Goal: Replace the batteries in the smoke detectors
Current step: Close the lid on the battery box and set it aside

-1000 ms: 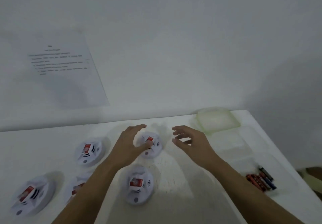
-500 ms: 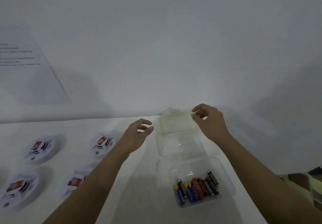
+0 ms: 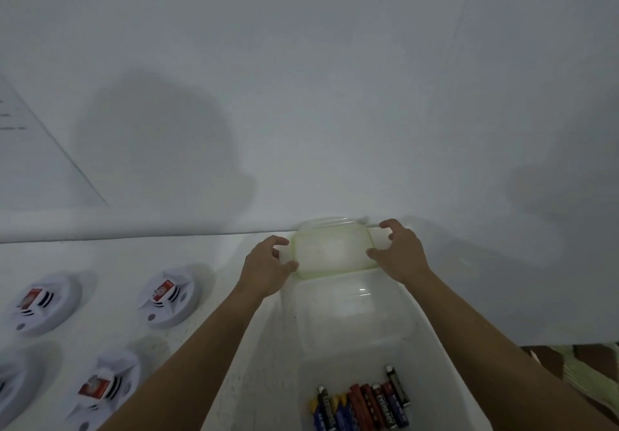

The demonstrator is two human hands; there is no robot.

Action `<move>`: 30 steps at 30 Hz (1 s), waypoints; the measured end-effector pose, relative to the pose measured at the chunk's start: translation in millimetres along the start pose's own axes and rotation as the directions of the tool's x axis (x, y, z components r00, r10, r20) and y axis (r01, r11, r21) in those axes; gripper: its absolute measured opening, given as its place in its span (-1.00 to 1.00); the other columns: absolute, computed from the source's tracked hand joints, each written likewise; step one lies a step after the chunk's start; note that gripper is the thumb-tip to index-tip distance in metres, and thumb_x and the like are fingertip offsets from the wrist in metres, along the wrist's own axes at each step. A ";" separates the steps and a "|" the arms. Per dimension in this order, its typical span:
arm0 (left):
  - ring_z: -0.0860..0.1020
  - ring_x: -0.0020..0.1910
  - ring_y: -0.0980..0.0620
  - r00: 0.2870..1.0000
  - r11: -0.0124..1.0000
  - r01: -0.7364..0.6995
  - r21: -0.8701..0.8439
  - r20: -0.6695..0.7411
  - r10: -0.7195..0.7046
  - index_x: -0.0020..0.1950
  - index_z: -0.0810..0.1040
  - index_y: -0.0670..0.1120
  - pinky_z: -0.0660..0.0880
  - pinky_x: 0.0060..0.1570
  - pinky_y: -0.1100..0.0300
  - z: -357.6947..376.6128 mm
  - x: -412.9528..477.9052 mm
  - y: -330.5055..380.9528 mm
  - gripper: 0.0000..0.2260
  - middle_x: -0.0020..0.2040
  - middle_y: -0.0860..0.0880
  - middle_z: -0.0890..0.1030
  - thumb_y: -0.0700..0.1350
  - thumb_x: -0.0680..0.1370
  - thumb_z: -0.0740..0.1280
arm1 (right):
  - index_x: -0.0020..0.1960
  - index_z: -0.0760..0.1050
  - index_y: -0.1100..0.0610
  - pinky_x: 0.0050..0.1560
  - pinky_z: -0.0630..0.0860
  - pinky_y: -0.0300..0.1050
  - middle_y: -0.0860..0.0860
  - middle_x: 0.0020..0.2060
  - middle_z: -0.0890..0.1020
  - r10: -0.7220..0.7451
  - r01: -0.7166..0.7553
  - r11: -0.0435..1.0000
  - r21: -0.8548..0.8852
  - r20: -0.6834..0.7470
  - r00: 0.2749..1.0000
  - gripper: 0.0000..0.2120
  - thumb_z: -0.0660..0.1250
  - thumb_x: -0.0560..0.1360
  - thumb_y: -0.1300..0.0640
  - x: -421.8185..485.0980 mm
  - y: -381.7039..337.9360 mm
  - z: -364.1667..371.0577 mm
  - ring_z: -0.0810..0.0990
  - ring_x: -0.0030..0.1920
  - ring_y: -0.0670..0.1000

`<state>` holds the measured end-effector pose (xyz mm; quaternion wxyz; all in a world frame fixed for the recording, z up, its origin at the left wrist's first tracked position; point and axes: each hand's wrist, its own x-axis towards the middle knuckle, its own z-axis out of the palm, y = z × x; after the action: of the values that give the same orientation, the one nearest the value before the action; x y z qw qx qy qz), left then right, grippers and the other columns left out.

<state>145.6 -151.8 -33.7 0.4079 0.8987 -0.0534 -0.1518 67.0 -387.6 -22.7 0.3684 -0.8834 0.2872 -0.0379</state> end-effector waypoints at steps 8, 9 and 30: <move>0.57 0.04 -0.04 0.999 0.996 0.006 0.084 -0.039 -0.003 0.37 0.46 -0.04 0.56 0.12 0.03 4.6 8.8 4.0 -0.50 0.00 -0.01 0.57 0.03 0.49 0.51 | 0.30 0.49 0.22 0.00 0.39 -0.20 0.12 0.16 0.57 0.028 -0.030 0.998 0.052 0.036 0.999 -0.43 0.60 0.34 0.24 13.5 3.7 -3.2 0.50 0.02 0.03; 0.55 0.03 -0.03 0.999 0.994 -0.008 0.113 -0.042 0.012 0.38 0.46 -0.03 0.55 0.10 0.06 4.4 8.6 4.1 -0.49 0.02 -0.02 0.57 0.05 0.49 0.51 | 0.26 0.49 0.20 -0.01 0.43 -0.16 0.11 0.14 0.58 0.026 -0.028 0.998 0.063 0.032 0.999 -0.46 0.59 0.34 0.25 13.1 3.9 -2.4 0.51 0.00 0.03; 0.58 -0.29 0.10 0.878 0.883 -0.426 -0.198 -0.324 0.351 0.11 0.65 0.03 0.61 -0.16 0.12 -48.3 -48.7 42.1 -0.78 -0.17 0.15 0.66 -0.20 0.51 0.50 | 0.11 0.57 0.09 -0.09 0.56 -0.23 -0.01 -0.04 0.65 -0.281 0.398 0.757 0.518 -0.292 0.914 -0.79 0.46 0.50 0.25 -32.3 -27.6 -37.1 0.63 -0.11 -0.04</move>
<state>115.8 -134.4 39.0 0.5491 0.8192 -0.1556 0.0564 43.0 -378.2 27.4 0.5707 -0.7624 0.1318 -0.2750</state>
